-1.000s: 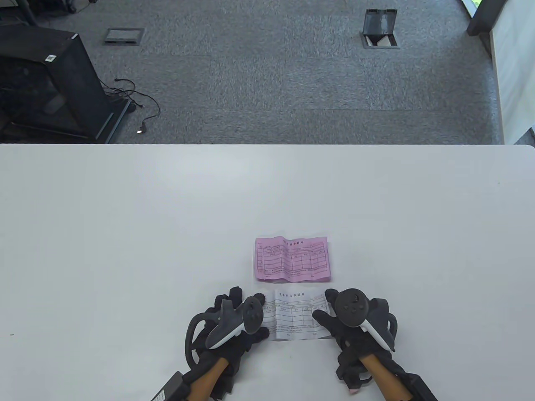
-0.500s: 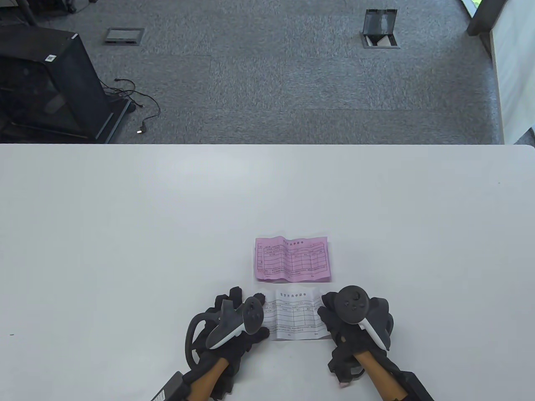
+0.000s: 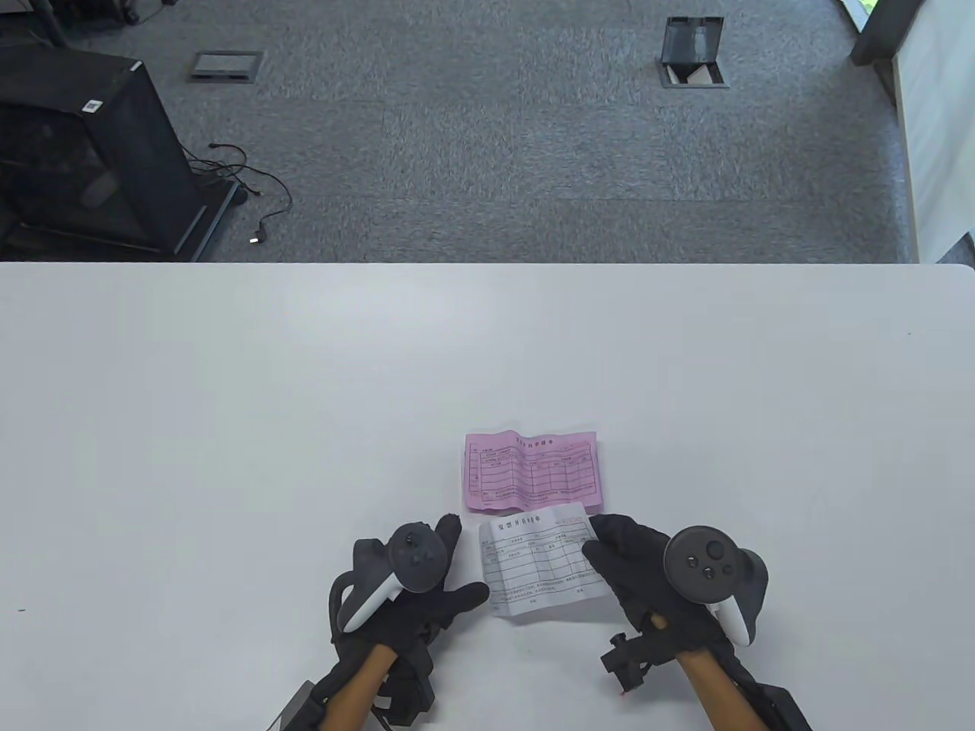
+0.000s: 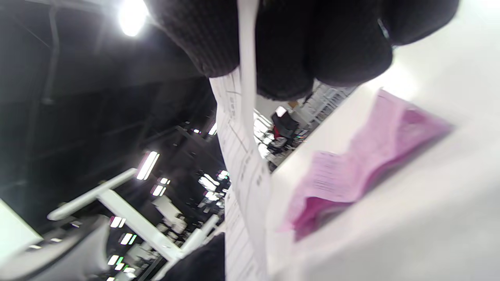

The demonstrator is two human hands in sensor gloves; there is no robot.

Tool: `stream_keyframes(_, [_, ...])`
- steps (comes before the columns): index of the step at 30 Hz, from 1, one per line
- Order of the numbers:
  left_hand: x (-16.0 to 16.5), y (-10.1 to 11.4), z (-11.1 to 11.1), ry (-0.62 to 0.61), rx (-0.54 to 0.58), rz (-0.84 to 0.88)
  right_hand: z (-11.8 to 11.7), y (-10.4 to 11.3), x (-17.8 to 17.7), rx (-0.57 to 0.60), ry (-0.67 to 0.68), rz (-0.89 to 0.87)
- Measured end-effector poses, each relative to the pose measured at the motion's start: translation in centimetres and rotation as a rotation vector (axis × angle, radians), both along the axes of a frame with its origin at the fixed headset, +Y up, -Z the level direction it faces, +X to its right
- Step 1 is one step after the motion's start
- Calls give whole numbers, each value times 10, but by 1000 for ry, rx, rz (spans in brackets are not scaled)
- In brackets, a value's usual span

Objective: Unfold folded invoices and stack

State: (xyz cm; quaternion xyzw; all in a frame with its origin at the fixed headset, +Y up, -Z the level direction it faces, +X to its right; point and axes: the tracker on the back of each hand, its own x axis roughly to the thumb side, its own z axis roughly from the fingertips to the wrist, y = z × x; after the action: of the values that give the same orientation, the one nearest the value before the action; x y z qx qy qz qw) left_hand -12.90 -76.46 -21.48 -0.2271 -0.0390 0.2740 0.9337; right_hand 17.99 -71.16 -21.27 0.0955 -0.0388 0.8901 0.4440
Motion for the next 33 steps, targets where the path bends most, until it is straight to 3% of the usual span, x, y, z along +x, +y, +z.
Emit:
stream_keyframes(5, [-17, 8, 0, 24, 72, 356, 5, 14, -1, 104, 118, -120])
stream_keyframes(10, [-22, 6, -1, -19, 69, 514, 9, 20, -2, 174, 202, -235])
stream_keyframes(15, [-18, -2, -2, -64, 35, 770, 8, 15, 4, 185, 155, -267])
stream_keyframes(24, [-14, 5, -2, 36, 199, 829, 1, 0, 11, 142, 92, -290])
stream_keyframes(33, [-13, 6, -2, 153, 280, 651, -5, -21, 22, 113, -18, -222])
